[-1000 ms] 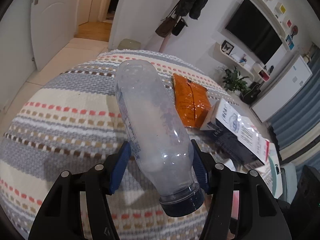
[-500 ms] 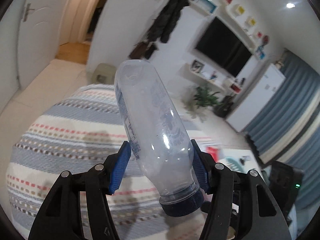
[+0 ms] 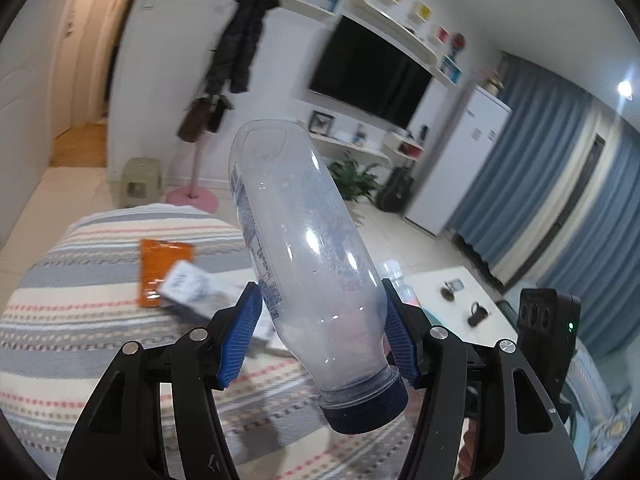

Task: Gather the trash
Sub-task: 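Carry both bottles over the blue basket and open both tools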

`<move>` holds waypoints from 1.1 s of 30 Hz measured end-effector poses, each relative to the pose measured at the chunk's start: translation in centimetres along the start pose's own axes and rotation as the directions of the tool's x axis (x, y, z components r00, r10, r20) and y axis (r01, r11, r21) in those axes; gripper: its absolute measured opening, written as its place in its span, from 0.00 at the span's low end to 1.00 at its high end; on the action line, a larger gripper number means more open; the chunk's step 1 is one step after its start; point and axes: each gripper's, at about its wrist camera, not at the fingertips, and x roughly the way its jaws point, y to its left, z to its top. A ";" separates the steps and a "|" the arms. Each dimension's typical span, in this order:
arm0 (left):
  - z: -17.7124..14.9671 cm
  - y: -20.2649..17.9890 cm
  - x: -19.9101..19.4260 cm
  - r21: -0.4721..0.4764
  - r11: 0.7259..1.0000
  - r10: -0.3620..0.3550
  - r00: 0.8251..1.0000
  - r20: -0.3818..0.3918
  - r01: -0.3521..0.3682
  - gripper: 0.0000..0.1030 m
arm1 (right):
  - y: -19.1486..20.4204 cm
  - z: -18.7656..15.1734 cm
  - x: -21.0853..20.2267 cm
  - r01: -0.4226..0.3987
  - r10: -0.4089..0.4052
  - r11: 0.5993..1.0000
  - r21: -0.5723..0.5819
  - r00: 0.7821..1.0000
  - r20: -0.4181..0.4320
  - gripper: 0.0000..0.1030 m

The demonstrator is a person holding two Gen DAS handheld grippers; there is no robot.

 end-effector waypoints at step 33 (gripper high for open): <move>-9.6 -13.5 24.2 0.138 0.982 -0.064 0.909 -0.412 0.132 0.58 | -26.5 -6.3 -4.5 0.439 -0.454 0.812 0.383 0.889 -0.056 0.45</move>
